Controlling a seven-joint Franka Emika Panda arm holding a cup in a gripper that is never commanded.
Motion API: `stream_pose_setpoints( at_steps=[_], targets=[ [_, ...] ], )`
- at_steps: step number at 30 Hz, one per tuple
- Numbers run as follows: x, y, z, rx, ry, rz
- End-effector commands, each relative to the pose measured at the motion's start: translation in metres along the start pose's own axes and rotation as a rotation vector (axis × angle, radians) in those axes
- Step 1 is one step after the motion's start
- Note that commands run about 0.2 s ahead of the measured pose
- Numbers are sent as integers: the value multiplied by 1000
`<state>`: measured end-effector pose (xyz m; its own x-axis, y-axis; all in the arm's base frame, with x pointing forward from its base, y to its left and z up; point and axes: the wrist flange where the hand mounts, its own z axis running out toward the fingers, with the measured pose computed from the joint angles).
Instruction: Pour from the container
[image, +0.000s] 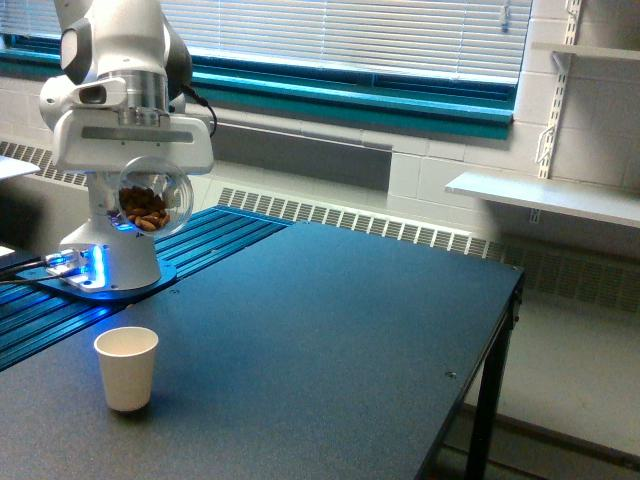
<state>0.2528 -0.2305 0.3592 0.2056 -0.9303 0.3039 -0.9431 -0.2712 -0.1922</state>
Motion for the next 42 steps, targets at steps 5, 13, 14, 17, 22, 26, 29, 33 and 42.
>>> stream_pose_setpoints(
  at_steps=[5, 13, 14, 17, 22, 26, 29, 33, 42],
  targets=[
    [-9, 17, 21, -40, -40, 54],
    [-16, 25, 36, -59, -70, 72],
    [-17, 26, 37, -62, -73, 73],
    [-21, 28, 43, -66, -87, 75],
    [-26, 30, 50, -69, -106, 83],
    [-28, 32, 55, -78, -119, 92],
    [-31, 35, 60, -88, -130, 96],
    [-33, 39, 65, -95, -142, 106],
    [-37, 45, 75, -121, -167, 111]
  ],
)
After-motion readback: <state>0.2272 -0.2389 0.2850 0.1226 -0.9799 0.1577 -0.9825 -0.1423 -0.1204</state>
